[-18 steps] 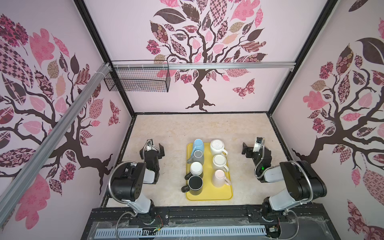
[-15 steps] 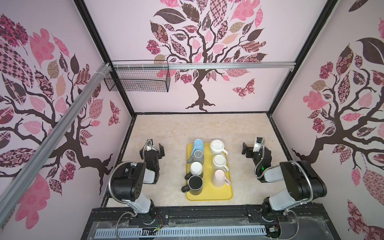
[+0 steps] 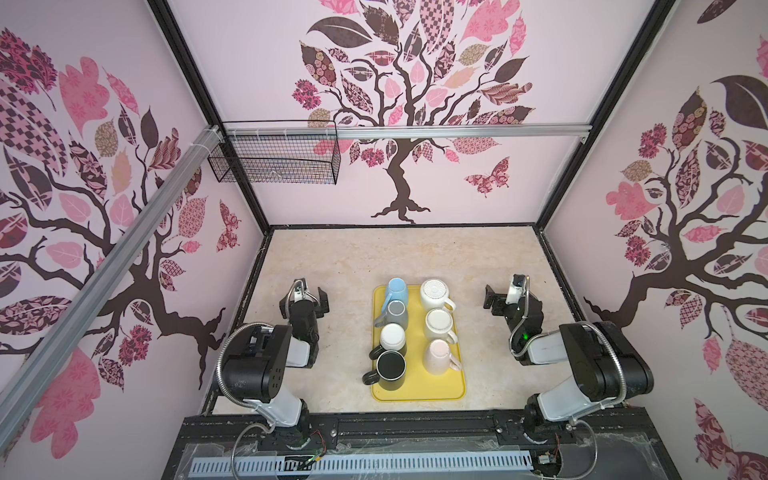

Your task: Turn the mug right side up

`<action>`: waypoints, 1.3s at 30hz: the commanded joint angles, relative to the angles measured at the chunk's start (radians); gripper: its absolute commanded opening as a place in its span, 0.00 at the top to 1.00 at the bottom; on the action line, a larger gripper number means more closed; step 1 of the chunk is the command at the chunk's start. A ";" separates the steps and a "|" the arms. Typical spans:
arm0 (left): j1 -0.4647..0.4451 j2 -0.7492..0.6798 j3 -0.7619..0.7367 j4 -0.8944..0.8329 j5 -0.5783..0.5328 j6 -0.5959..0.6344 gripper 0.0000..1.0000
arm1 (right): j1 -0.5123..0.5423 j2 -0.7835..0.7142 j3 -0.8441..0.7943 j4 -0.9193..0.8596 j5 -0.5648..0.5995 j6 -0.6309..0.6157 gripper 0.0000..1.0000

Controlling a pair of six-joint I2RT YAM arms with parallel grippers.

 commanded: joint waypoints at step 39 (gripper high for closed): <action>-0.002 -0.115 0.122 -0.247 -0.002 0.004 0.03 | 0.015 -0.078 0.023 -0.049 0.008 -0.021 0.00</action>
